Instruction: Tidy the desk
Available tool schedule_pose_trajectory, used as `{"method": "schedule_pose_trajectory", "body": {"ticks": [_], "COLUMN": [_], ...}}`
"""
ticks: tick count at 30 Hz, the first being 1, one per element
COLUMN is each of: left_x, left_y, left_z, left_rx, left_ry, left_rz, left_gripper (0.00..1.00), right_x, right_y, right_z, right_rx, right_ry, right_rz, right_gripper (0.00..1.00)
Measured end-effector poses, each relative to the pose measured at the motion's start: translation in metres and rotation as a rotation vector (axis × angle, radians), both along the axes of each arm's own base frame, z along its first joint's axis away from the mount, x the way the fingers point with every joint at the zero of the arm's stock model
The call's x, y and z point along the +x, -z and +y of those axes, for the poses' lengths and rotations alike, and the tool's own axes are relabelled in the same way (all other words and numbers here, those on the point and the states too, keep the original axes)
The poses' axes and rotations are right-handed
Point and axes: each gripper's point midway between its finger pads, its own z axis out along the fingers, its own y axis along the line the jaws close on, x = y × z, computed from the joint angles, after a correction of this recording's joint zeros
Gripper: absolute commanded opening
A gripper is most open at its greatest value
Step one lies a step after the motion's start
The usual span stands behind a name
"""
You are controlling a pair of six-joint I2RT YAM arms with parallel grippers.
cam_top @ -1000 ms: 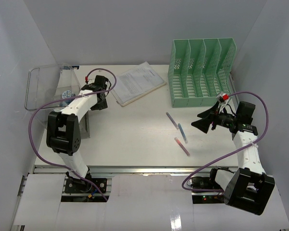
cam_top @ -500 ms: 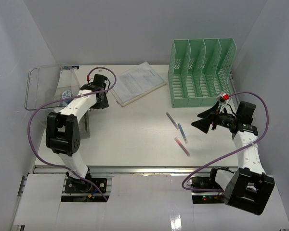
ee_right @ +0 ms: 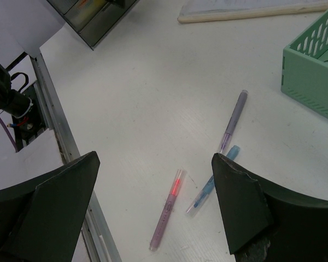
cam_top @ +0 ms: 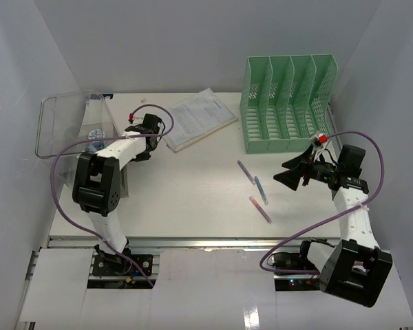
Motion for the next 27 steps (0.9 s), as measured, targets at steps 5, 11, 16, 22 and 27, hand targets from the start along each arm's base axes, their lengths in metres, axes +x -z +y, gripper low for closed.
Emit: {"method": "schedule_pose_trajectory", "body": {"ticks": [5,11,16,22,27], "left_x": [-0.003,0.007,0.007,0.005,0.005], "left_y": [0.008,-0.001,0.002,0.0,0.003], "left_z": [0.015,0.021,0.023,0.026,0.03], "left_rx": [0.101,0.175,0.201,0.232,0.292], "left_ry": [-0.045,-0.064,-0.077,-0.082,-0.09], "left_rz": [0.028,0.012,0.026,0.027,0.045], "left_gripper": [0.52,0.51,0.51,0.46,0.43], "right_x": [0.0,0.001,0.001,0.001,0.001], "right_y": [0.001,0.002,0.002,0.002,0.002], "right_z": [0.0,0.0,0.0,0.0,0.0], "right_rx": [0.005,0.007,0.007,0.007,0.007], "right_ry": [-0.003,-0.004,-0.004,-0.004,-0.003], "right_rz": [0.007,0.013,0.013,0.013,0.013], "right_gripper": [0.9,0.9,0.9,0.9,0.9]}}
